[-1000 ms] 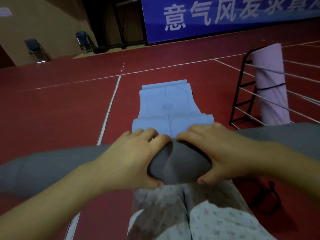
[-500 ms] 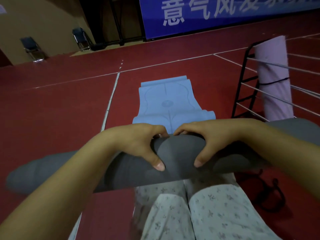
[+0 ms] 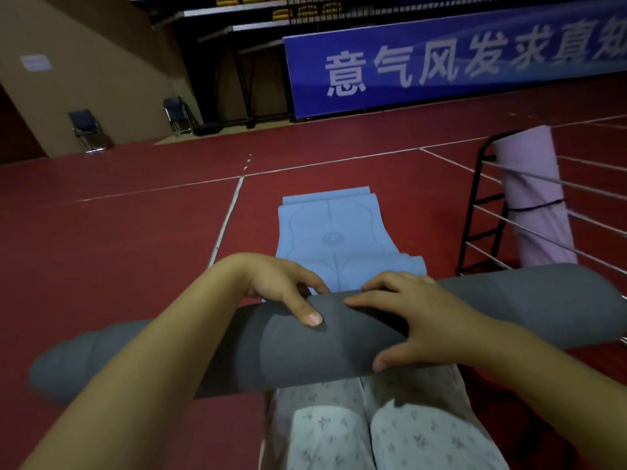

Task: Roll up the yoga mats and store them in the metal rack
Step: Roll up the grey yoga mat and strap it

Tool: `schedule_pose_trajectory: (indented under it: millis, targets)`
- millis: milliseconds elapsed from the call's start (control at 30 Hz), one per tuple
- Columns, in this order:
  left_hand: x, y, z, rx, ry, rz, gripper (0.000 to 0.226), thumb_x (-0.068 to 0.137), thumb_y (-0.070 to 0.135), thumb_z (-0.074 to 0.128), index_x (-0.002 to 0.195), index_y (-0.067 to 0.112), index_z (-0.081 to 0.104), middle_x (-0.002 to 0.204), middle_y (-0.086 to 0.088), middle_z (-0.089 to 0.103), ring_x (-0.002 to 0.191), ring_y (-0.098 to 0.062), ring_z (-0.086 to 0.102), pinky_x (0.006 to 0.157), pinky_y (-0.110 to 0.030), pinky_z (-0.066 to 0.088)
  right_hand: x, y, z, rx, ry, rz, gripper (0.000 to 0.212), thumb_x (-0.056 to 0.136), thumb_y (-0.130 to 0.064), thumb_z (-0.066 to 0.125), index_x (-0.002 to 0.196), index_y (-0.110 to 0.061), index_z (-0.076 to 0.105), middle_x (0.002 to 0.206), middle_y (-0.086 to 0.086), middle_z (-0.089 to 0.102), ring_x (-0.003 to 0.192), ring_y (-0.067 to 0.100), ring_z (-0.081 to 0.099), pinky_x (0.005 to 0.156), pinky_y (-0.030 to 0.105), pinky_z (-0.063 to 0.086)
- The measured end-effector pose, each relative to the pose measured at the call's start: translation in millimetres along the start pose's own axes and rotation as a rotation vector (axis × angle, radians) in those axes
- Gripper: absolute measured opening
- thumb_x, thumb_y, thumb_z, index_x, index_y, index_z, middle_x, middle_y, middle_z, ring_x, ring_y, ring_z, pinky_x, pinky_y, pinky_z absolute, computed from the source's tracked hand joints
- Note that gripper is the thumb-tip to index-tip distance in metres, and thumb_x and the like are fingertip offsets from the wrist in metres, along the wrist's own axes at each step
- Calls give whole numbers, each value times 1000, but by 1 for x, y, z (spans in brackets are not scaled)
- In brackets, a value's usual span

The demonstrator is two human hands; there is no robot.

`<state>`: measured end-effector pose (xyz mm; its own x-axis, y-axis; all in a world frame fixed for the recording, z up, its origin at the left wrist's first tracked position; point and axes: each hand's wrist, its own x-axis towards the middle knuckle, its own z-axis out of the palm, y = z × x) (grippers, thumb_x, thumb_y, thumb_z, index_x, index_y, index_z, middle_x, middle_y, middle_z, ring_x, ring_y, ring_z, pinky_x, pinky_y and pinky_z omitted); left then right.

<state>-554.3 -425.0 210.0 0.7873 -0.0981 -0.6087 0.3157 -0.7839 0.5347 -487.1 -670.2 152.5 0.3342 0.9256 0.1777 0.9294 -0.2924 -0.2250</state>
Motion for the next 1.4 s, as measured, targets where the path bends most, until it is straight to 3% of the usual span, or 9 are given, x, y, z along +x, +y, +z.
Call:
schedule_pose_trajectory:
  millis: [100, 200, 300, 467, 600, 867, 1000, 1167, 1400]
  targets:
    - [-9, 4, 4, 156, 91, -4, 72, 70, 42, 80, 134, 31, 51, 128, 3, 61, 113, -13, 60, 102, -35, 45, 5, 5, -2, 74, -9, 29, 84, 57, -77, 63, 134, -53, 38, 118, -22, 41, 113, 3, 42, 101, 35, 36]
    - [-28, 11, 23, 429, 437, 54, 77, 79, 46, 71, 145, 31, 35, 146, 8, 42, 131, -9, 42, 109, -25, 32, 14, 11, -8, 151, -41, 32, 80, 58, -70, 71, 131, -52, 42, 116, -21, 43, 111, 2, 45, 98, 34, 41]
    - [-45, 14, 61, 697, 665, 174, 72, 87, 52, 58, 148, 39, 21, 156, 8, 23, 142, -11, 25, 114, -31, 23, 24, 18, -14, 229, -88, 41, 75, 59, -63, 76, 126, -55, 44, 116, -21, 45, 111, 1, 47, 98, 31, 43]
    - [-37, 6, 89, 797, 700, 135, 82, 85, 59, 53, 145, 52, -1, 160, 7, 0, 147, -18, 3, 117, -45, 9, 39, 28, -24, 284, -153, 66, 67, 63, -52, 81, 122, -54, 49, 117, -24, 48, 113, -6, 46, 102, 23, 38]
    - [-20, 1, 90, 836, 738, 105, 84, 84, 57, 57, 146, 49, 1, 158, 1, 6, 145, -21, 8, 116, -48, 8, 53, 38, -26, 345, -210, 94, 63, 65, -50, 81, 119, -57, 51, 120, -25, 49, 115, -7, 46, 101, 21, 38]
    - [-8, -3, 51, 648, 636, 223, 85, 74, 52, 71, 145, 44, 24, 142, 6, 36, 126, -17, 41, 101, -40, 37, 63, 48, -20, 392, -111, 150, 53, 67, -47, 80, 115, -48, 59, 118, -24, 59, 109, -9, 53, 95, 18, 41]
    - [-2, -8, 35, 497, 590, 258, 82, 74, 44, 75, 143, 42, 32, 136, 8, 44, 122, -13, 45, 99, -28, 38, 49, 45, -22, 159, 39, 75, 56, 75, -58, 68, 126, -38, 56, 119, -20, 53, 112, -5, 47, 98, 19, 38]
    - [9, -9, 8, 376, 460, 281, 75, 72, 40, 79, 138, 39, 43, 138, 14, 48, 124, -8, 46, 106, -32, 37, 32, 37, -19, -15, 112, 28, 59, 75, -69, 51, 128, -43, 53, 125, -16, 50, 117, 4, 43, 98, 32, 35]
    - [24, -9, -23, 185, 276, 182, 67, 76, 34, 79, 135, 40, 47, 134, 8, 52, 112, -10, 57, 99, -32, 46, 30, 47, 4, -6, 105, 59, 77, 63, -77, 53, 134, -47, 44, 135, -14, 42, 125, 4, 35, 99, 21, 17]
